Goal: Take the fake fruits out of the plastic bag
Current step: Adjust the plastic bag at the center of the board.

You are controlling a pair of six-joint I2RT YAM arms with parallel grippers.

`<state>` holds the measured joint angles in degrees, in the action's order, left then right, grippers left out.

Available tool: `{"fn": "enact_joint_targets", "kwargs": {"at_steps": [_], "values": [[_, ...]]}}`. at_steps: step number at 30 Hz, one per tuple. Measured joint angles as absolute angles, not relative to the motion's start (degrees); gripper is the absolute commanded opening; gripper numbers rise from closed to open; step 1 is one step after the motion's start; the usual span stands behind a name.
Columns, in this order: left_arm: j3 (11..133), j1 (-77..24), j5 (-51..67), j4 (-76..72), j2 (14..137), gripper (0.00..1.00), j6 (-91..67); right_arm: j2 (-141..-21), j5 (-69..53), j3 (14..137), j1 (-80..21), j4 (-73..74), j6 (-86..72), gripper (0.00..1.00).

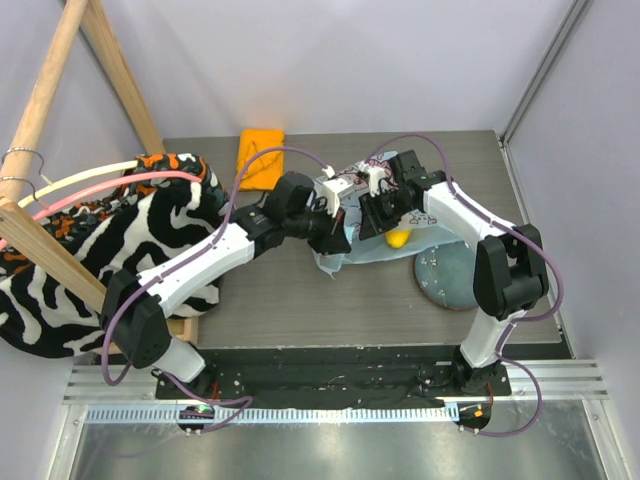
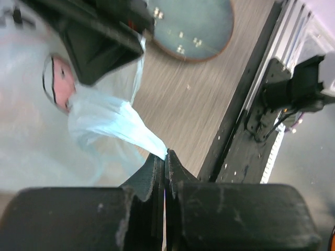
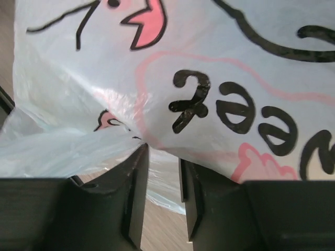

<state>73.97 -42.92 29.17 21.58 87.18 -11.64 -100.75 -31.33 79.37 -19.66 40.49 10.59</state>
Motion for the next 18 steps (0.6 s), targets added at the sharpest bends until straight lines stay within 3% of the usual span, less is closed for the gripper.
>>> {"fn": "enact_joint_targets", "kwargs": {"at_steps": [4, 8, 18], "values": [[69.7, -42.5, 28.8, 22.5, 84.2, 0.0, -11.6, -101.3, -29.7, 78.2, -19.8, 37.6, 3.7, 0.6], [69.4, -42.1, 29.2, 23.1, 82.0, 0.0, -11.4, -101.8, -25.8, 78.7, -20.1, 35.3, -1.9, 0.72], [69.5, -39.4, 29.0, 22.5, 80.1, 0.0, -10.7, -107.7, -17.3, 89.3, -20.6, 24.8, -8.2, 0.73]]}}
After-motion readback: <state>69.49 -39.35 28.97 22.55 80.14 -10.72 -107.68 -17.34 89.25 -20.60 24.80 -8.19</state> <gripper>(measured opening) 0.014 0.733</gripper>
